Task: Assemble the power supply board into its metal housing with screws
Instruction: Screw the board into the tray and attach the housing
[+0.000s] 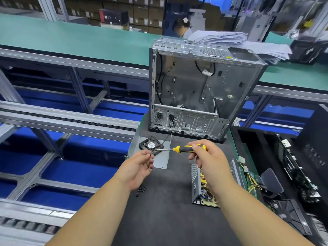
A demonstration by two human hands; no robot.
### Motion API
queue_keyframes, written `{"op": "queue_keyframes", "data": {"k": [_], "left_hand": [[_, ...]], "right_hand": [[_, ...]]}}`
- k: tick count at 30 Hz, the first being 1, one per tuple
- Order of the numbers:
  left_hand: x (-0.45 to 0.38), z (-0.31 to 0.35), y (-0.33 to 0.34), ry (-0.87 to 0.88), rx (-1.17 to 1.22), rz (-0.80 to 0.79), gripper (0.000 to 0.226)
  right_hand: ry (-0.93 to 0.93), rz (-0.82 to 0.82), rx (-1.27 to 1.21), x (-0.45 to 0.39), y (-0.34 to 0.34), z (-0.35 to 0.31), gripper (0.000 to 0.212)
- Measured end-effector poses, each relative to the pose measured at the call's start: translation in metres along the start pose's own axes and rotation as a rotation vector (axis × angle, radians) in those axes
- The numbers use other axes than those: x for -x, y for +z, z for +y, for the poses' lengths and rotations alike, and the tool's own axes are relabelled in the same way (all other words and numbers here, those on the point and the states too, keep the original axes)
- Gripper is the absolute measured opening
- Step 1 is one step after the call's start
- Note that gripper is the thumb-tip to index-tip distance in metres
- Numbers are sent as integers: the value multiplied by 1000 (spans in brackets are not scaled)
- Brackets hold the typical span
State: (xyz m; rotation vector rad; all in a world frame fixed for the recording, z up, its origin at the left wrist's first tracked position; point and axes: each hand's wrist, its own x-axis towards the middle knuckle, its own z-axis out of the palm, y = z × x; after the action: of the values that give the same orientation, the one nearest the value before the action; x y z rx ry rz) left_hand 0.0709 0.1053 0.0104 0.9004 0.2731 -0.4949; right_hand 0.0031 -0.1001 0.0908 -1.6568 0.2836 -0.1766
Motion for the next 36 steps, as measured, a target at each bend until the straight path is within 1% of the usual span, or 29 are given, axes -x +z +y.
{"op": "queue_keyframes", "data": {"k": [7, 19, 25, 36], "left_hand": [[2, 4, 5, 10, 62, -61, 12], [-6, 5, 16, 6, 12, -135, 11], [-13, 3, 21, 3, 0, -142, 13], [-17, 2, 25, -16, 31, -134, 12]], "right_hand": [[-35, -22, 28, -2, -1, -2, 16], [-51, -25, 59, -9, -6, -2, 16], [-65, -21, 101, -9, -12, 3, 15], [-64, -12, 94, -7, -17, 4, 17]]}}
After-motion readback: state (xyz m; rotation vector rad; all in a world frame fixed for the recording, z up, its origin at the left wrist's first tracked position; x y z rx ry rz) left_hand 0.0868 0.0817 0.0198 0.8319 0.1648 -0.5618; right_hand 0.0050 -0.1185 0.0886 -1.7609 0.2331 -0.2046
